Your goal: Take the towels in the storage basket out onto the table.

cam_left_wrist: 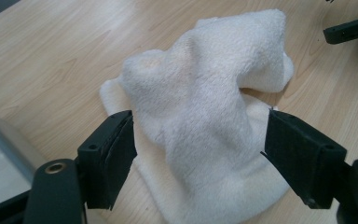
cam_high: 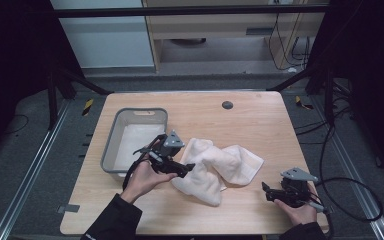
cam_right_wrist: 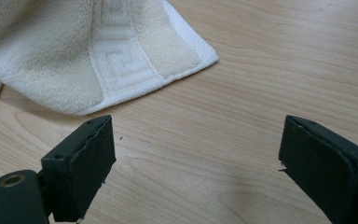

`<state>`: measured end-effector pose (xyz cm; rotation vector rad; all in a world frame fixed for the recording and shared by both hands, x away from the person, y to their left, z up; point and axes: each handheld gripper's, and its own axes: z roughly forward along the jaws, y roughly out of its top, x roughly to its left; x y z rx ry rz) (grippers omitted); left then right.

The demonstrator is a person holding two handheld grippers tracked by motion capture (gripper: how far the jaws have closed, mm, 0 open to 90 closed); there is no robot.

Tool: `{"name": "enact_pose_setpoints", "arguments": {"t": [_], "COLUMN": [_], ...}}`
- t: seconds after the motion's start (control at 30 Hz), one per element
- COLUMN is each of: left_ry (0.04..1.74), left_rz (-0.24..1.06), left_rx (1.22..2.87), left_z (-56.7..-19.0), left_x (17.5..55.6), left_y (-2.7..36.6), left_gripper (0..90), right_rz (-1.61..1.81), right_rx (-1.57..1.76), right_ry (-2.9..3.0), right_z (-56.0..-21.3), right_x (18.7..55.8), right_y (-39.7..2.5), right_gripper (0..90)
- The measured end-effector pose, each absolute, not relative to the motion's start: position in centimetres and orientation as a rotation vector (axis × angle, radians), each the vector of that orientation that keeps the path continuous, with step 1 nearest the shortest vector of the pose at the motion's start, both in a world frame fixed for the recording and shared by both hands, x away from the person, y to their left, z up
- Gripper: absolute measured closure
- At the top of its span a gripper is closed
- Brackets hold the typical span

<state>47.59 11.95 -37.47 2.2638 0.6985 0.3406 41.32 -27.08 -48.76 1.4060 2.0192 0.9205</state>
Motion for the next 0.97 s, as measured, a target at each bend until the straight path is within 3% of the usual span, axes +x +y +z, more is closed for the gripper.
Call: {"name": "enact_pose_setpoints", "arguments": {"t": [0.97], "left_ry": [1.015], "left_rz": [0.564], "left_rx": [1.884], "left_z": [-40.3], "left_x": [42.6], "left_y": [25.0], "left_gripper": [28.4], "right_rz": [0.916], "right_rx": [1.412], "right_ry": [2.013], "right_z": [-48.7], "right_x": [41.3], "right_y": [-27.1], "right_gripper": [9.6]}}
